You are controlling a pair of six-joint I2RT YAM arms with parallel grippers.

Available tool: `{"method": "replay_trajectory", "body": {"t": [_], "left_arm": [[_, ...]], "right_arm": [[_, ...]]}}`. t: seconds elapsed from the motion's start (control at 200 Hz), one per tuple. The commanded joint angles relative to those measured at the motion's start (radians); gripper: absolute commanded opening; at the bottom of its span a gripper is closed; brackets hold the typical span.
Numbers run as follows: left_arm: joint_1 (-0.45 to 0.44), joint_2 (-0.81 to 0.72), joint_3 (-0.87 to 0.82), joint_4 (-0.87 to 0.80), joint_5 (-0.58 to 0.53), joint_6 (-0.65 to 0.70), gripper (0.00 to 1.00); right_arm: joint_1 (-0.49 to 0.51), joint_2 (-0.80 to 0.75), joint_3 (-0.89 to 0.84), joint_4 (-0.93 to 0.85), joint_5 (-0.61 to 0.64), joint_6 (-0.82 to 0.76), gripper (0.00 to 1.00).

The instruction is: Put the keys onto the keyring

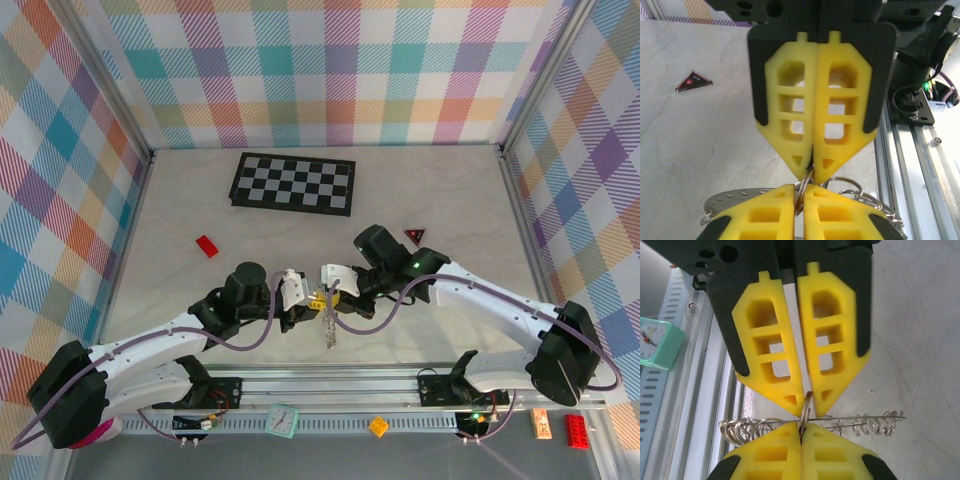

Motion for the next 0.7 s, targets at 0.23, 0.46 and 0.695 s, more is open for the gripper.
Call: {"method": "replay_trajectory", "body": {"t": [0.23,0.46,0.695], "left_arm": [[-0.012,-0.02,-0.071,0.214,0.01,-0.078,0.0],[-0.013,0.016,-0.133,0.398,0.024,-0.155,0.0],[-0.013,0.039,-0.166,0.504,0.029,-0.192,0.0]], "right_arm": [[-0.084,-0.191,-0.246,0.396,-0.146,0.189,0.32],[-0.089,-0.162,-0.286,0.46,-0.166,0.217,0.34],[-0.089,-0.127,-0.288,0.489,-0.183,0.225,0.31]]}}
